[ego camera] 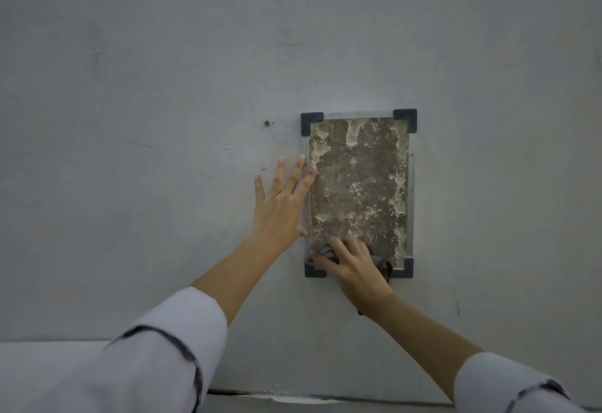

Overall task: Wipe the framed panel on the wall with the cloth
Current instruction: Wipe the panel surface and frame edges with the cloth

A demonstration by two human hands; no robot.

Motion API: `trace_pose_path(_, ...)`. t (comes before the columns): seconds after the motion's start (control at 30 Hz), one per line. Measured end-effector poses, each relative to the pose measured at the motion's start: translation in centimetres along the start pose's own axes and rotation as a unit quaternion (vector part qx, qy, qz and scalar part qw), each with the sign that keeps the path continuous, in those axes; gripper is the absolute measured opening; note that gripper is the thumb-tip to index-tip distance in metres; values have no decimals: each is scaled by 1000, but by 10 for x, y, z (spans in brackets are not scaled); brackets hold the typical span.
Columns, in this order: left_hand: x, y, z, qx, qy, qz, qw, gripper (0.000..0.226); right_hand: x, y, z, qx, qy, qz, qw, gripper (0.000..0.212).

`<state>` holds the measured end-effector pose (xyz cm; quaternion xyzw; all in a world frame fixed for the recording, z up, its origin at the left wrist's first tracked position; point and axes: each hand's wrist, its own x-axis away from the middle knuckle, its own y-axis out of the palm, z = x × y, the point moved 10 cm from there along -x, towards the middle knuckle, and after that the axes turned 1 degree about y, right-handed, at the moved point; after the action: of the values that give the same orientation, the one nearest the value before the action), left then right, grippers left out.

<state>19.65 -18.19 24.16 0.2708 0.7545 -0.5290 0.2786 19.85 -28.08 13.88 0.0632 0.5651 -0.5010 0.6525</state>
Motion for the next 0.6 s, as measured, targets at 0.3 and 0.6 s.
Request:
trace_pose_path(0.3, 0, -1, 0, 11, 0, 5, 1000, 124, -40, -42, 31, -36, 115, 90, 989, 48)
trace_pose_path(0.6, 1, -1, 3, 4, -3, -4, 1000, 124, -2, -11, 2, -28, 32, -6, 999, 45)
